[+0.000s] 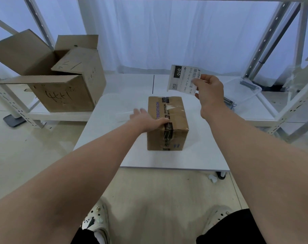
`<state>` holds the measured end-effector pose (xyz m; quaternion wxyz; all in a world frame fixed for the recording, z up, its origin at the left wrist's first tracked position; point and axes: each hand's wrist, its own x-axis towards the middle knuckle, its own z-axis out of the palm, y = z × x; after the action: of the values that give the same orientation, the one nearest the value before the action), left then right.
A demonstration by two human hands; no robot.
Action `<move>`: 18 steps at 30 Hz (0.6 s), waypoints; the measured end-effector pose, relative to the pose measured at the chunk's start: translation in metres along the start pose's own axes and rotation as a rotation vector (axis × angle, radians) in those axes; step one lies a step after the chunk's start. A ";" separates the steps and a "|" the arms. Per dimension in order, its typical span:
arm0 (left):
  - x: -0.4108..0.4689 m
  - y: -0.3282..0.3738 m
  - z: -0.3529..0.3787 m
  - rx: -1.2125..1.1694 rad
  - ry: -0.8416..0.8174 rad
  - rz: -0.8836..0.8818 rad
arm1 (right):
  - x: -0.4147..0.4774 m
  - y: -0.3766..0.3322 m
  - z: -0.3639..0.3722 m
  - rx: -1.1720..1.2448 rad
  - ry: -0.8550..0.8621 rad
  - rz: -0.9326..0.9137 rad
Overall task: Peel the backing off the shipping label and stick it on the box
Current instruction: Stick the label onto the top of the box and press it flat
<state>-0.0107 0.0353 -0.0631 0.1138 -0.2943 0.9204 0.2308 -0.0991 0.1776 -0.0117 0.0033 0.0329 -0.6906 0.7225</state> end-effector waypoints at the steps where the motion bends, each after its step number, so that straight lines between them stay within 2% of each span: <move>1: 0.000 0.004 -0.003 0.016 0.051 0.040 | 0.000 0.000 0.000 0.000 0.005 -0.002; 5: -0.003 0.032 -0.006 0.202 0.217 0.282 | 0.004 0.000 -0.007 0.013 0.062 0.013; 12: 0.013 0.067 -0.002 0.528 0.147 0.214 | 0.011 0.005 -0.035 -0.046 0.114 -0.021; 15: 0.016 0.068 0.003 0.543 0.114 0.125 | 0.015 0.006 -0.043 -0.066 0.123 -0.051; 18: 0.020 0.064 0.000 0.528 0.069 0.135 | 0.018 0.007 -0.047 -0.041 0.130 -0.053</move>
<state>-0.0644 0.0714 -0.0471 0.1395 -0.2001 0.9696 -0.0204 -0.1196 0.2239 -0.0197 0.0679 0.0044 -0.7024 0.7085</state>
